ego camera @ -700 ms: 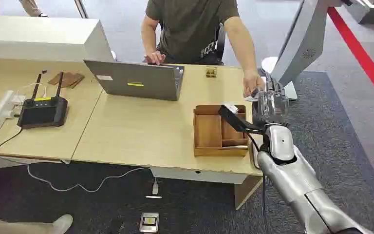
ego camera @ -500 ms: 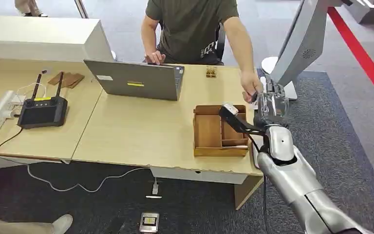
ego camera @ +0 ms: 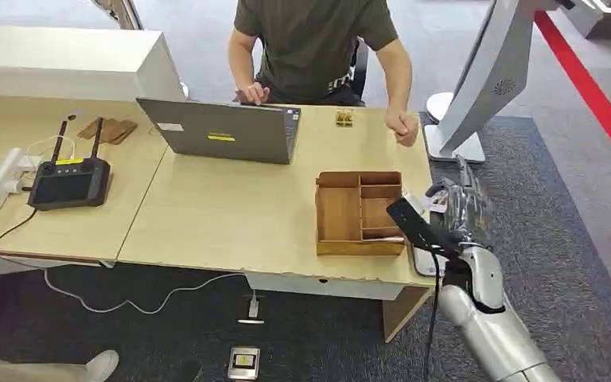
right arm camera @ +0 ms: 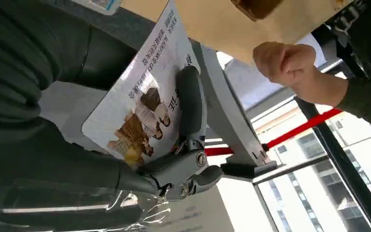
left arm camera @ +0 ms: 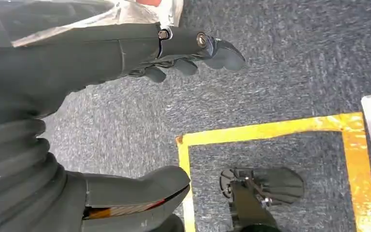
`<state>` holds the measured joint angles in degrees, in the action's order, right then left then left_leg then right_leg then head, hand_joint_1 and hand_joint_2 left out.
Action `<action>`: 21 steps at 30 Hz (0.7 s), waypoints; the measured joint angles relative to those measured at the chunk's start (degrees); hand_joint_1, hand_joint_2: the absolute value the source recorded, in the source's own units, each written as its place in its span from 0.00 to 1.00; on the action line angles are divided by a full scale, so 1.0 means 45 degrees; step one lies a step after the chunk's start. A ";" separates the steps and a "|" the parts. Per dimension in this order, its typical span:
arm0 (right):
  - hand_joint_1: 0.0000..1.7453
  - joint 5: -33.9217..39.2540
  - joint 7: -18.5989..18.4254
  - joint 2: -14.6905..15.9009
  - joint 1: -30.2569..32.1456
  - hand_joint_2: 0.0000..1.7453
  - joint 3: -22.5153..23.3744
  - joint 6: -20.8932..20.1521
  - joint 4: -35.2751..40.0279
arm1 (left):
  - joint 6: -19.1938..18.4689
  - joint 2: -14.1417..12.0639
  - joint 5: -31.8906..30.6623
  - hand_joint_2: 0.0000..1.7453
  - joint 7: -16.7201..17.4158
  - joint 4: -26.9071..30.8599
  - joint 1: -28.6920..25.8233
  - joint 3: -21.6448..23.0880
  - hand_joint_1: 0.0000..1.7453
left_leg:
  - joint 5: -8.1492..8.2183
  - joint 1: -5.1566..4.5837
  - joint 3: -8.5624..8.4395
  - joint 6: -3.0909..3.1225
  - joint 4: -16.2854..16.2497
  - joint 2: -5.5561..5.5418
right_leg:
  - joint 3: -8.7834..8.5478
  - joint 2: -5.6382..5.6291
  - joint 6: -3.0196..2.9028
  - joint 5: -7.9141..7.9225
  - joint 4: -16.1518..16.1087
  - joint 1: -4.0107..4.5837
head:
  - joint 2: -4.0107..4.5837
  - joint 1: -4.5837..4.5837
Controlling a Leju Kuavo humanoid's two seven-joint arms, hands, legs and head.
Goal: Pass the card to the sensor for recognition and then transmit it.
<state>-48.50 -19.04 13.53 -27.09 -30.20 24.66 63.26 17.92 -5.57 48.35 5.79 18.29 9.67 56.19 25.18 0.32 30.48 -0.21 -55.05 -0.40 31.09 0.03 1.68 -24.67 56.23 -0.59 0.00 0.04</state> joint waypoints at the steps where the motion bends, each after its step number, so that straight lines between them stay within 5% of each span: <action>1: 1.00 0.0314 0.0154 0.0087 0.0224 1.00 0.0082 0.0087 0.0135 | 0.0077 0.0000 0.0063 1.00 -0.0058 0.0000 -0.0059 -0.0048 0.00 | 0.0000 0.0000 0.0000 0.0000 0.0000 0.0002 | 0.0001 -0.0001 0.0000 0.0000 0.0000 0.0000 | 0.0000 0.0000; 11: 1.00 0.2418 0.1797 0.0228 0.0895 1.00 0.0199 0.0908 -0.0764 | 0.0325 0.0000 0.0597 1.00 -0.0558 0.0000 -0.0522 -0.0573 0.00 | -0.0002 0.0001 -0.0001 -0.0001 0.0001 0.0008 | 0.0002 -0.0003 -0.0002 0.0001 0.0007 0.0001 | 0.0000 0.0000; 21: 1.00 0.2860 0.1898 -0.0054 0.0679 1.00 -0.0049 0.0728 -0.3042 | 0.0364 0.0000 0.0777 1.00 -0.0680 0.0000 -0.0595 -0.0845 0.00 | -0.0002 0.0001 0.0007 -0.0001 0.0001 -0.0002 | 0.0002 -0.0002 -0.0001 0.0001 0.0006 0.0001 | 0.0000 0.0005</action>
<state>-35.63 -10.49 13.29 -24.04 -30.43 27.93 49.57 19.56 -5.57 51.84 2.73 18.29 6.99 52.39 25.17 0.32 30.51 -0.21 -55.05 -0.41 31.10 0.02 1.67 -24.66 56.26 -0.58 0.00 0.07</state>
